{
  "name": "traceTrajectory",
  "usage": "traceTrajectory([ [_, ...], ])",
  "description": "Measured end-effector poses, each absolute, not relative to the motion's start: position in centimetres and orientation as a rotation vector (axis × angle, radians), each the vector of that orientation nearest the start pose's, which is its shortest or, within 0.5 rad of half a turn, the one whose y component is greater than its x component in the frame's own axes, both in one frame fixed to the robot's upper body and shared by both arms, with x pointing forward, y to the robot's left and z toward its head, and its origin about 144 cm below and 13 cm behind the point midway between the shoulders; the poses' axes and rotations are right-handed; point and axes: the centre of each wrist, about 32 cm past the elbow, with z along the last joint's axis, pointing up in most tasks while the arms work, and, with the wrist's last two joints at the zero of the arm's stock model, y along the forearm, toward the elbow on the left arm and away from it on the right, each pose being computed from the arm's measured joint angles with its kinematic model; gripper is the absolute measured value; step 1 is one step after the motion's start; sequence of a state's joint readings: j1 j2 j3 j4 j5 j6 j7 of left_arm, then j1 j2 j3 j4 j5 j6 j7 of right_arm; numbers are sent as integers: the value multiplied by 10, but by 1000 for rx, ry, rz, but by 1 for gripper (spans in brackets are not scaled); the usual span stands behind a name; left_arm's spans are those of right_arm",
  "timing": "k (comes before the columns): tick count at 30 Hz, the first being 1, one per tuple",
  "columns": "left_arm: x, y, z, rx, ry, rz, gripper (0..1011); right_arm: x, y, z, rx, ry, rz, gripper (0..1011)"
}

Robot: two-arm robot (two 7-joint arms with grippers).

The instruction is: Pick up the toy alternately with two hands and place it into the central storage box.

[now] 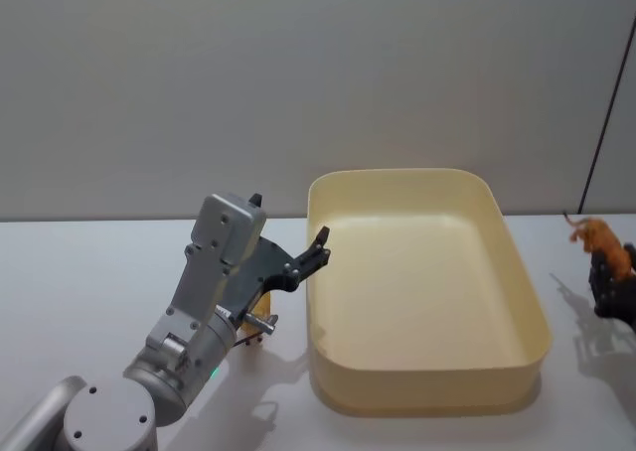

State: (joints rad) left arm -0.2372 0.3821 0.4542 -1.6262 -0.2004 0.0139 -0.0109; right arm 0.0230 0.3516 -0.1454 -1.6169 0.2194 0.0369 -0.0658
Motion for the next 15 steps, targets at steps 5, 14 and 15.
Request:
traceTrajectory([
  [5,492,198,1204,61,-268,1124,1001,469,-274,1174,-65,-142,-1470,343],
  [14,492,198,1204,61,-268,1124,1001,485,-254,1186,-23,-173,-1381,343],
  [15,492,198,1204,61,-268,1124,1001,488,-250,1187,-19,-172,-1364,343],
])
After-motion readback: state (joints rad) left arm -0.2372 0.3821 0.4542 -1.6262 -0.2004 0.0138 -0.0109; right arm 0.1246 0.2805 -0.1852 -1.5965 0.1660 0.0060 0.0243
